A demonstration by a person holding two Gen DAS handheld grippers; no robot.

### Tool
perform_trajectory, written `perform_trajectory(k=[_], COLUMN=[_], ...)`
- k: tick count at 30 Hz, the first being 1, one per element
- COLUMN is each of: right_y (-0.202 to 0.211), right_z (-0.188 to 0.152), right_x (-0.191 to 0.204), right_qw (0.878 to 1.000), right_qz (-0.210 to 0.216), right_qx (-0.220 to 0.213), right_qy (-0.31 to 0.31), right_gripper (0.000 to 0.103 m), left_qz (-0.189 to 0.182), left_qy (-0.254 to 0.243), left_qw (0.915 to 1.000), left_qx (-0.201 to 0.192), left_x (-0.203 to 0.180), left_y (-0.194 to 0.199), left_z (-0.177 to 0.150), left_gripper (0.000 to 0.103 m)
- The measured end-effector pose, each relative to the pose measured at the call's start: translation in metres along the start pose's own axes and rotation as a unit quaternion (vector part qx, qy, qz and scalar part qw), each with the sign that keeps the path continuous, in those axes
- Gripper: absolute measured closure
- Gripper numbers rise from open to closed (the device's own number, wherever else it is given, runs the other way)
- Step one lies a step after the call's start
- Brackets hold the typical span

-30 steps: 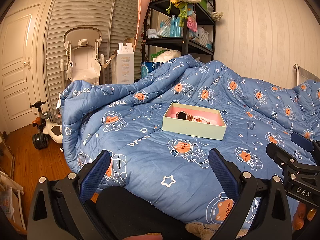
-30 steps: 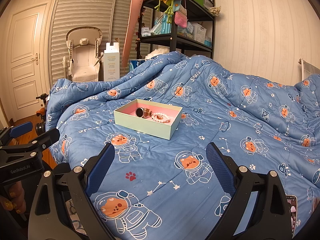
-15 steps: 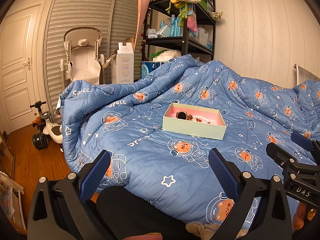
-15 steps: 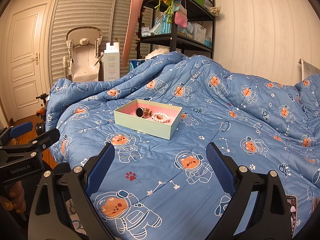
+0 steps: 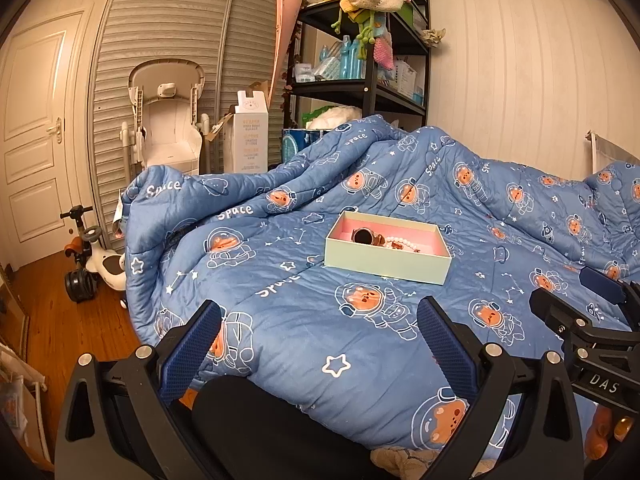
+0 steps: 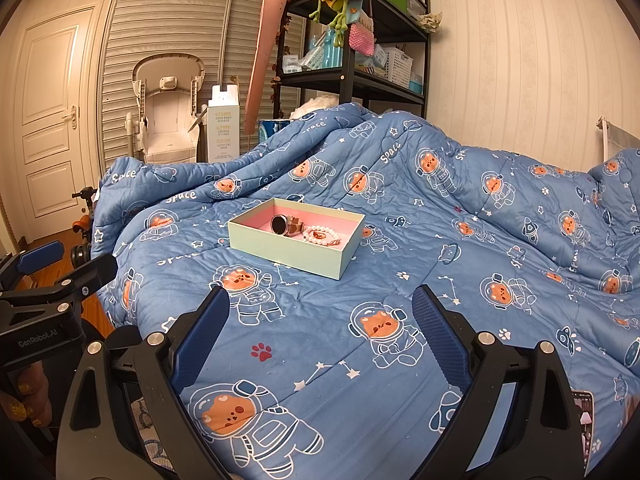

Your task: Organize jewelry

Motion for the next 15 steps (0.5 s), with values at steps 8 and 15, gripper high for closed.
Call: perform_trajectory(k=[8,15], right_y=[0.0000,0.0000], right_z=[0.0001,0.0001], right_x=[0.0002,0.0002], right_qw=[1.000,1.000], right_qz=[0.000,0.000], right_qx=[0.000,0.000], right_qy=[0.000,0.000], right_gripper=[0.012,0.012], left_qz=[0.003,0.003], left_qy=[0.003,0.003], left_qw=[1.0000,1.0000], left_qx=[0.007,0.007], left_x=[0.0030,0.0030], left_y=[-0.0020,-0.0019], left_z=[-0.0005,-0.0003], left_gripper=[0.007,0.007])
Point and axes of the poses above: each gripper's, at about its wrist camera, not at the fingertips, and y roughly against the way its jaws point, x to its left, z to its top, the point moved 9 cm from there along -y, roughly the way its jaws point, and after that the axes turned 7 degrees about y, right-handed, at the moved point
